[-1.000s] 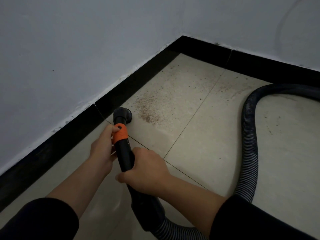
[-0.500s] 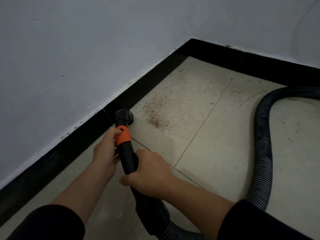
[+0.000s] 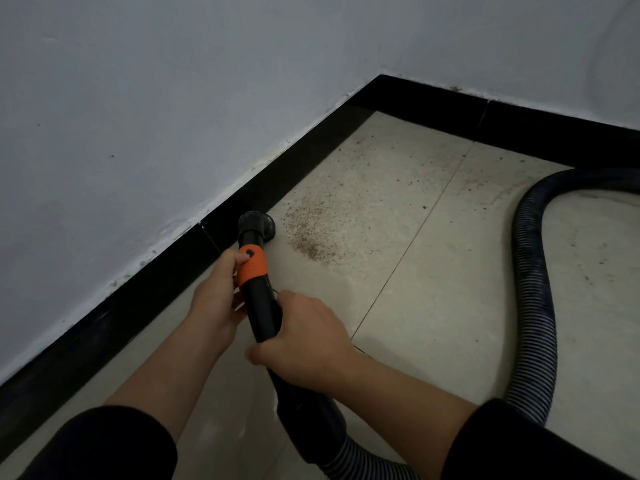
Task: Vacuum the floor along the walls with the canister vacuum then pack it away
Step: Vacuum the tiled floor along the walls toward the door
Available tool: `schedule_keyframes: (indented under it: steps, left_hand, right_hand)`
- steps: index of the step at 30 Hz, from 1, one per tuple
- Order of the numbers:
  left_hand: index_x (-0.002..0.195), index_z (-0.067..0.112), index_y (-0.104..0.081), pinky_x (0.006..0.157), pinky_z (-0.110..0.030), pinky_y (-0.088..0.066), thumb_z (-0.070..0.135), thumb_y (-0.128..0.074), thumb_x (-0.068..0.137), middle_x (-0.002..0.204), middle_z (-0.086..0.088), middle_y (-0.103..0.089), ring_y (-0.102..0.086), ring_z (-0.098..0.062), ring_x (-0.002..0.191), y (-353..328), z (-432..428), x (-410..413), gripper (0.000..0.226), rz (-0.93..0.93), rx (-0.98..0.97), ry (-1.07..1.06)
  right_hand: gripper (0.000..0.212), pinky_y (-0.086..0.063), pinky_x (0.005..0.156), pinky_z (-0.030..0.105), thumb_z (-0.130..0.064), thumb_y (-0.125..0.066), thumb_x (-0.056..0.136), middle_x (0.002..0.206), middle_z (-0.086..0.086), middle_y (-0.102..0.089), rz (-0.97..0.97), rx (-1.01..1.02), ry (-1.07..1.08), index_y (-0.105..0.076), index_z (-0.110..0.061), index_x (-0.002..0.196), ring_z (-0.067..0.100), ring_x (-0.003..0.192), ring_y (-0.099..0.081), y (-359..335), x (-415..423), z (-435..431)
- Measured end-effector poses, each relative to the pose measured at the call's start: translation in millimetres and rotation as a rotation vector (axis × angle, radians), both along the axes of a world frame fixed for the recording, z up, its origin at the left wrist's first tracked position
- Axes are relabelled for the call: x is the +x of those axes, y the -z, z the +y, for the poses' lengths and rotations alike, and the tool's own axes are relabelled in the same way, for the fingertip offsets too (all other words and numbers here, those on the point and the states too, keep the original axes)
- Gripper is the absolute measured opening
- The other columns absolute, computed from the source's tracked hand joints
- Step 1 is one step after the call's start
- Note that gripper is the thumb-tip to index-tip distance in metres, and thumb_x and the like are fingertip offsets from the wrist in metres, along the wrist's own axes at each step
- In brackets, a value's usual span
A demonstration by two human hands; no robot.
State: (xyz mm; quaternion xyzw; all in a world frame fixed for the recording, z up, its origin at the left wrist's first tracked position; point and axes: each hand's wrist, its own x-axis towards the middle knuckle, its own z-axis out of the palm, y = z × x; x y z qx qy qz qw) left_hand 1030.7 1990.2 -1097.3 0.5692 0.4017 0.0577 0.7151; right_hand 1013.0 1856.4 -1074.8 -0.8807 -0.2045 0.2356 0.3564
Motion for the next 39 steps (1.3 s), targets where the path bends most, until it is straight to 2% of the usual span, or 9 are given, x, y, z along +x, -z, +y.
schedule_keyframes:
  steps: [11,17,23,34,39]
  left_hand:
    - [0.113,0.015,-0.058,0.048,-0.024,-0.043,0.032,-0.058,0.083,0.086,-0.002,-0.055,-0.055,-0.016,0.071,4.7,1.6,9.6,0.034,0.000,-0.019,0.031]
    - [0.114,0.016,-0.060,0.055,-0.027,-0.043,0.029,-0.056,0.087,0.090,-0.003,-0.057,-0.053,-0.016,0.072,3.9,-5.3,4.1,0.030,-0.012,-0.021,0.049]
    - [0.105,0.017,-0.061,0.060,-0.030,-0.044,0.028,-0.058,0.085,0.094,-0.007,-0.060,-0.056,-0.020,0.075,1.6,-14.9,-0.5,0.023,0.000,-0.022,0.064]
    - [0.106,0.015,-0.060,0.065,-0.031,-0.046,0.029,-0.060,0.084,0.096,-0.007,-0.060,-0.056,-0.020,0.080,-0.5,-30.8,-13.0,0.027,0.026,-0.018,0.085]
    - [0.104,0.014,-0.060,0.067,-0.032,-0.047,0.029,-0.060,0.084,0.094,-0.008,-0.060,-0.057,-0.021,0.079,-1.9,-40.1,-16.7,0.024,0.032,-0.022,0.098]
  right_hand:
    - [0.033,-0.047,0.057,0.029,-0.031,-0.073,0.071,0.078,-0.003,-0.052,-0.026,0.010,0.041,-0.045,-0.023,0.087,0.017,0.069,-0.056,2.5,2.5,2.0]
    - [0.035,-0.047,0.057,0.029,-0.032,-0.072,0.072,0.079,-0.003,-0.051,-0.029,-0.011,0.036,-0.046,-0.022,0.092,0.017,0.069,-0.055,0.3,-2.7,-4.2]
    - [0.034,-0.040,0.053,0.027,-0.032,-0.072,0.073,0.077,-0.005,-0.050,-0.018,-0.014,0.048,-0.043,-0.024,0.088,0.013,0.065,-0.050,-2.6,-8.3,-15.2]
    - [0.035,-0.050,0.062,0.030,-0.033,-0.072,0.072,0.082,-0.003,-0.054,-0.013,-0.049,0.060,-0.047,-0.023,0.094,0.018,0.075,-0.059,-5.0,-21.3,-33.2]
    - [0.035,-0.044,0.057,0.027,-0.034,-0.072,0.072,0.081,-0.004,-0.052,-0.013,-0.063,0.069,-0.046,-0.024,0.092,0.016,0.071,-0.055,-7.5,-25.9,-43.2]
